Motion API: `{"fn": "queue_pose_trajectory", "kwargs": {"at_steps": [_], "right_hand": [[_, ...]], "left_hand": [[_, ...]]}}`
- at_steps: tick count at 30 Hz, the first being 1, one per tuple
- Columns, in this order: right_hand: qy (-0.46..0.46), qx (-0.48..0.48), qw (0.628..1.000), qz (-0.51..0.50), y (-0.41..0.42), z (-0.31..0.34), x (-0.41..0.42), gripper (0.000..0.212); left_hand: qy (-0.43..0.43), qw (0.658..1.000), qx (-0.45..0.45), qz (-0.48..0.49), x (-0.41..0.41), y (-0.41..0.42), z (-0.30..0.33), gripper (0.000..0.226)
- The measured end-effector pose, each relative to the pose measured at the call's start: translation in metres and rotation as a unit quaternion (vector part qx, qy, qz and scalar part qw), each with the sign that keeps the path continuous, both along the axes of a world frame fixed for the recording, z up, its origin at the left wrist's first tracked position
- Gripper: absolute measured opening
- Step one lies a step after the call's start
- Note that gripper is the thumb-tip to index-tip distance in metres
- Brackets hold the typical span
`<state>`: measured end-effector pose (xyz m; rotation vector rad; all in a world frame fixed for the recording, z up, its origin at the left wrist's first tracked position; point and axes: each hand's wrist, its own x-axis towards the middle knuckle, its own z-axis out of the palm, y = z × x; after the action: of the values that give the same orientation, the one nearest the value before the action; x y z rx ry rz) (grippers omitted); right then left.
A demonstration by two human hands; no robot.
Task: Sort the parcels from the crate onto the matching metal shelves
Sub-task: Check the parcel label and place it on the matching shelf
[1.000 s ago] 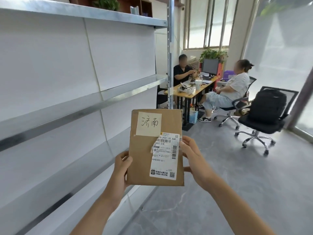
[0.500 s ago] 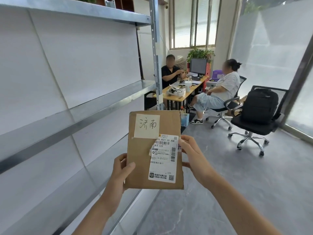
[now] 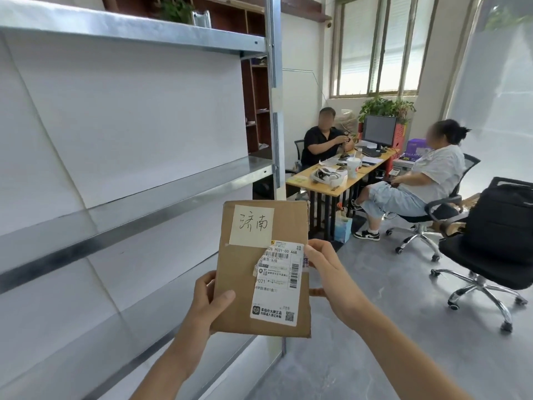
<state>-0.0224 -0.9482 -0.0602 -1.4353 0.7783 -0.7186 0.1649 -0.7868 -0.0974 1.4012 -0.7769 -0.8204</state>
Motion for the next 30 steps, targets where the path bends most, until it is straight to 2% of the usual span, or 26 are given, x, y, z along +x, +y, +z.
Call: {"fn": "queue_pose_trajectory", "kwargs": {"at_steps": [4, 9, 11, 13, 17, 19, 22, 24, 27, 30], "right_hand": [[0.0, 0.004, 0.999, 0.037, -0.058, 0.013, -0.015, 0.02], [-0.005, 0.011, 0.997, 0.07, -0.114, 0.015, -0.023, 0.054], [-0.016, 0.012, 0.997, 0.077, -0.13, 0.016, -0.021, 0.061], [-0.02, 0.013, 0.996, 0.084, -0.145, 0.018, -0.018, 0.062], [-0.02, 0.012, 0.994, 0.106, -0.171, 0.02, -0.011, 0.065], [-0.003, -0.001, 0.993, 0.115, -0.182, 0.024, -0.007, 0.066], [0.016, -0.022, 0.994, 0.105, -0.197, 0.03, -0.001, 0.054], [0.036, -0.014, 0.994, 0.104, -0.206, 0.032, 0.006, 0.04], [0.049, -0.01, 0.993, 0.108, -0.224, 0.033, 0.02, 0.037], [0.024, 0.001, 0.994, 0.105, -0.239, 0.039, 0.034, 0.025]], "left_hand": [[0.013, 1.0, 0.001, 0.018, -0.025, -0.043, 0.005, 0.059], [0.021, 0.999, 0.001, 0.044, -0.036, -0.081, 0.012, 0.057], [0.011, 0.999, 0.0, 0.048, -0.037, -0.093, 0.014, 0.058], [-0.005, 0.999, 0.002, 0.04, -0.036, -0.103, 0.017, 0.068], [-0.044, 0.999, 0.018, 0.016, -0.023, -0.115, 0.019, 0.107], [-0.063, 0.998, 0.027, 0.002, -0.013, -0.121, 0.018, 0.11], [-0.082, 0.996, 0.03, -0.028, 0.005, -0.129, 0.013, 0.105], [-0.089, 0.994, 0.037, -0.058, 0.018, -0.135, 0.011, 0.112], [-0.122, 0.987, 0.039, -0.1, 0.036, -0.145, 0.011, 0.128], [-0.15, 0.982, 0.029, -0.115, 0.052, -0.157, 0.015, 0.13]]}}
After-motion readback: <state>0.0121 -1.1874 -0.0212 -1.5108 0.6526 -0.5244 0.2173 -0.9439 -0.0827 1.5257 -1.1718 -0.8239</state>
